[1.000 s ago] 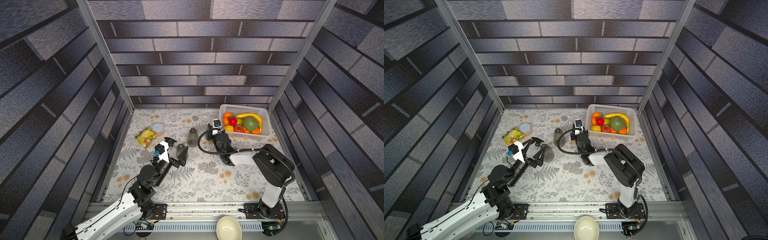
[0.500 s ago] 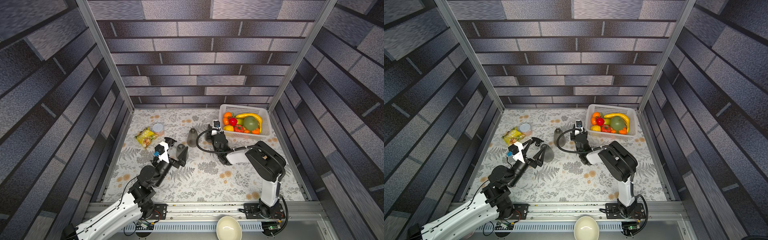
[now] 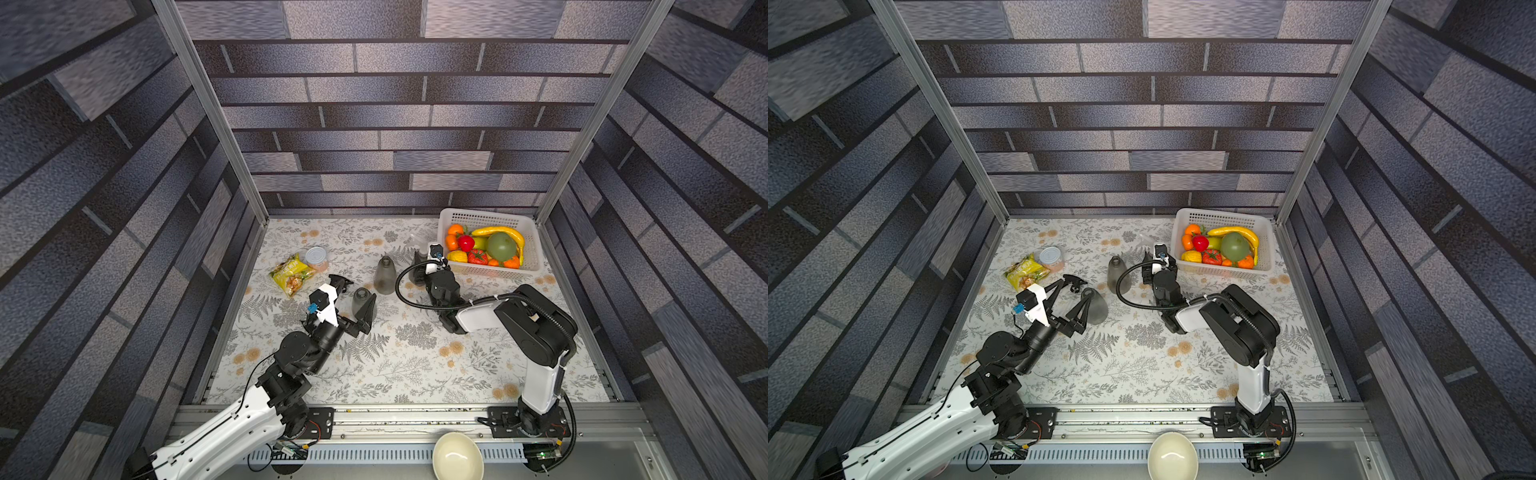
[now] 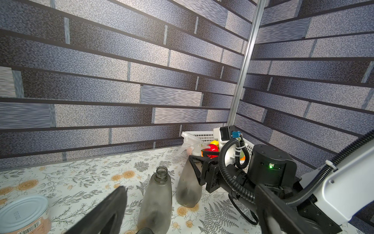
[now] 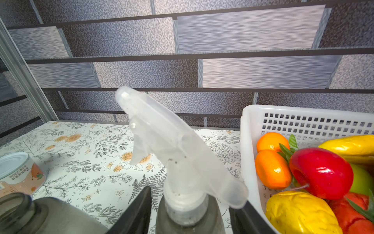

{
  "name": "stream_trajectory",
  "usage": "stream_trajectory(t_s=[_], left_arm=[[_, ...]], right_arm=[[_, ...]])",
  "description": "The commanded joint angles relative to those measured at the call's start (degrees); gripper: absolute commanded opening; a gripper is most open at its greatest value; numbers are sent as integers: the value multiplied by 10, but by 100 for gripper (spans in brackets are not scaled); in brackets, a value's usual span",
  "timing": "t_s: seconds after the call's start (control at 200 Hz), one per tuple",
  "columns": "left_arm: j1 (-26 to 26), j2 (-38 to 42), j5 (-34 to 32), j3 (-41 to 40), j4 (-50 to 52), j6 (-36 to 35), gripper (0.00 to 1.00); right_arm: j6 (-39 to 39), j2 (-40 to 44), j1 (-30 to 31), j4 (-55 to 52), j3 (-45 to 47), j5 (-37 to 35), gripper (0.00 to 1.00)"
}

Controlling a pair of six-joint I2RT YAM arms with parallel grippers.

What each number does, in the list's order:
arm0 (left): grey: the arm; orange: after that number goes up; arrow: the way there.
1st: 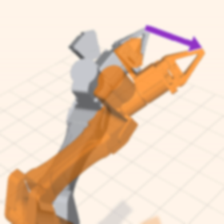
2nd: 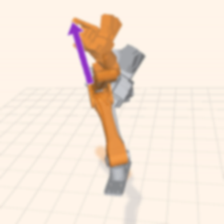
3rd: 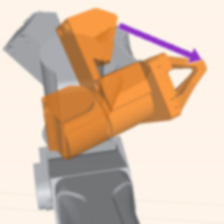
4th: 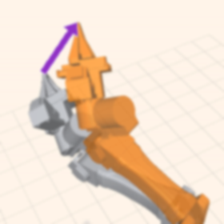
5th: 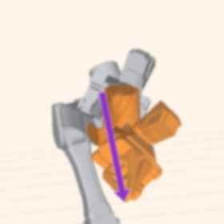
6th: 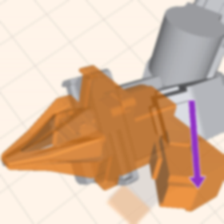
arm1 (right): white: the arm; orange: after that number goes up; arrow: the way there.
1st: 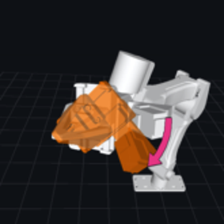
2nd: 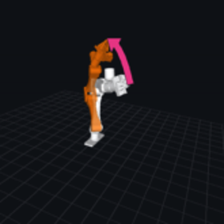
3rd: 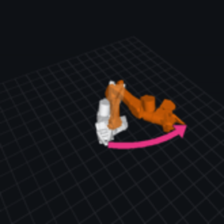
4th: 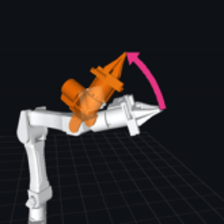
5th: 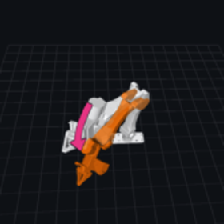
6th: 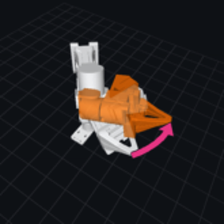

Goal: Attach spray nozzles to spray bottles
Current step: Place the spray bottle at the center of the board.

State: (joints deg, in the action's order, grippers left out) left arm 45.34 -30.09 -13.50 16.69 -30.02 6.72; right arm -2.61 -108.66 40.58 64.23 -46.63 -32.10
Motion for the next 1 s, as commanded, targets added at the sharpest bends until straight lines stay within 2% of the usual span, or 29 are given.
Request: stream_trajectory(t_s=[0.0, 0.22, 0.506, 0.661, 0.882, 0.997], left_arm=[[-2, 2, 8, 7, -8, 2, 100], [-2, -3, 7, 13, -2, 3, 100], [-2, -22, 11, 22, -5, 4, 100], [-1, -22, 12, 27, 8, 5, 100], [-1, -3, -6, 37, 33, 9, 100], [-1, 14, -45, 57, 75, 28, 100]], right_arm=[[-12, 30, -1, -7, 20, 4, 68], [-16, 57, -2, -22, 39, 15, 73], [-10, 68, -1, -46, 31, 19, 75], [-34, 85, -2, -58, 51, 28, 76], [-33, 154, 1, -91, 89, 53, 77], [-25, 208, 8, -117, 112, 59, 77]])
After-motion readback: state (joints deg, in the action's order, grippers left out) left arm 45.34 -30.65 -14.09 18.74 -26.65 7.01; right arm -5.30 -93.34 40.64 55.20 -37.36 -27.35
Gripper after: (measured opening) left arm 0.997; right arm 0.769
